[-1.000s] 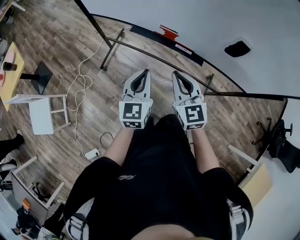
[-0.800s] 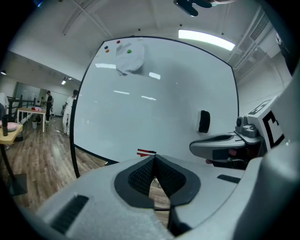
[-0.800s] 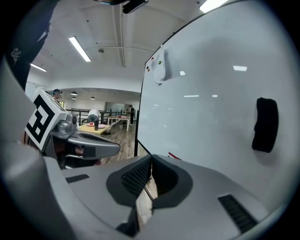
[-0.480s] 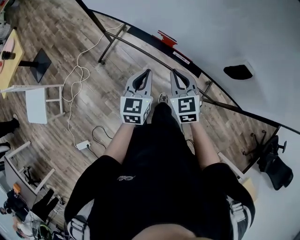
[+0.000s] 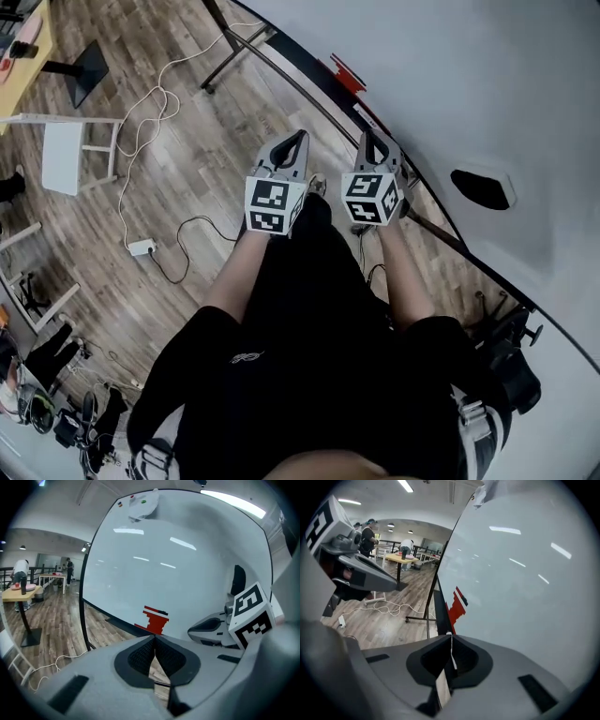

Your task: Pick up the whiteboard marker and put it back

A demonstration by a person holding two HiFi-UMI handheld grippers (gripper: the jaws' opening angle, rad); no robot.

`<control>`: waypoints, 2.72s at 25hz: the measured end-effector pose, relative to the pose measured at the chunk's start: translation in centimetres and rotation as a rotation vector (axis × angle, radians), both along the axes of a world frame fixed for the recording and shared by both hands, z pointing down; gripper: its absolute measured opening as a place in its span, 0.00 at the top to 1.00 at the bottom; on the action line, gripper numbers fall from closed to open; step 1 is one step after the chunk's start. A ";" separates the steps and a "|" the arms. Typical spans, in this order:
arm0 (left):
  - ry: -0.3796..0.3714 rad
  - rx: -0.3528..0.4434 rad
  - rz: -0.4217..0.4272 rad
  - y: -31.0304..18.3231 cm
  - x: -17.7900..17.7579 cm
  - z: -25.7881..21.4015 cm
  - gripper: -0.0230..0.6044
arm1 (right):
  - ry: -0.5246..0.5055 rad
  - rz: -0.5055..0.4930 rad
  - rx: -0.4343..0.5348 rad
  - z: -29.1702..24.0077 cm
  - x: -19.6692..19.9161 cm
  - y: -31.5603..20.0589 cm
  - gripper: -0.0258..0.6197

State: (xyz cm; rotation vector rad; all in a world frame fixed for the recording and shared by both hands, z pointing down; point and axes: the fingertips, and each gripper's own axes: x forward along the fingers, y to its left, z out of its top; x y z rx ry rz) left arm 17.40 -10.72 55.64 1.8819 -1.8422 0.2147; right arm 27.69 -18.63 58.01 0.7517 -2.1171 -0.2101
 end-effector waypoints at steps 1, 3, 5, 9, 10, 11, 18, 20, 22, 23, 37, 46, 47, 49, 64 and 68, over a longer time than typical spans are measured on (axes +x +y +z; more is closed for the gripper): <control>0.004 -0.007 -0.004 -0.1 0.0 0.5 0.95 | 0.033 0.000 0.009 0.6 0.2 -0.5 0.95; 0.015 -0.025 -0.013 0.4 0.0 1.3 0.95 | 0.093 -0.005 0.022 1.5 0.5 -0.9 0.95; 0.026 -0.044 -0.019 1.1 -0.1 2.1 0.95 | 0.123 -0.009 0.013 2.1 0.8 -0.9 0.95; 0.063 -0.101 -0.004 1.7 -0.1 4.5 0.95 | 0.190 -0.009 -0.028 3.5 1.6 -1.3 0.95; 0.067 -0.114 0.000 1.8 -0.2 5.1 0.95 | 0.210 -0.009 -0.039 4.0 1.7 -1.4 0.95; 0.070 -0.123 0.002 1.9 -0.3 5.6 0.95 | 0.226 -0.007 -0.048 4.5 1.9 -1.4 0.95; 0.090 -0.134 0.051 1.4 0.6 6.3 0.95 | 0.362 -0.024 -0.004 5.5 3.3 -2.5 0.95; 0.096 -0.132 0.063 1.0 0.8 6.5 0.95 | 0.383 -0.030 -0.025 6.2 3.3 -2.5 0.95; 0.110 -0.129 0.066 0.8 0.8 6.5 0.95 | 0.399 -0.037 -0.053 6.8 3.3 -2.3 0.88; 0.114 -0.129 0.066 0.8 0.8 6.5 0.95 | 0.408 -0.043 -0.064 7.1 3.3 -2.2 0.81; 0.101 -0.146 0.029 0.8 -1.1 6.3 0.95 | 0.471 -0.044 -0.106 9.2 2.9 -2.6 0.87; 0.082 -0.152 0.042 1.6 -1.1 5.7 0.95 | 0.375 -0.036 -0.104 8.5 2.3 -2.1 0.87; 0.078 -0.150 0.043 1.5 -1.2 5.5 0.95 | 0.340 -0.024 -0.111 8.2 2.1 -2.1 0.87; 0.069 -0.143 0.046 1.4 -1.3 5.2 0.95 | 0.275 -0.006 -0.121 7.5 1.9 -2.0 0.87; -0.017 0.009 0.020 0.2 -1.7 -1.2 0.95 | -0.326 0.079 -0.080 -3.0 -1.1 0.7 0.87; -0.039 0.059 0.031 -0.4 -0.7 -3.2 0.95 | -0.485 0.108 -0.079 -6.1 -0.8 1.5 0.87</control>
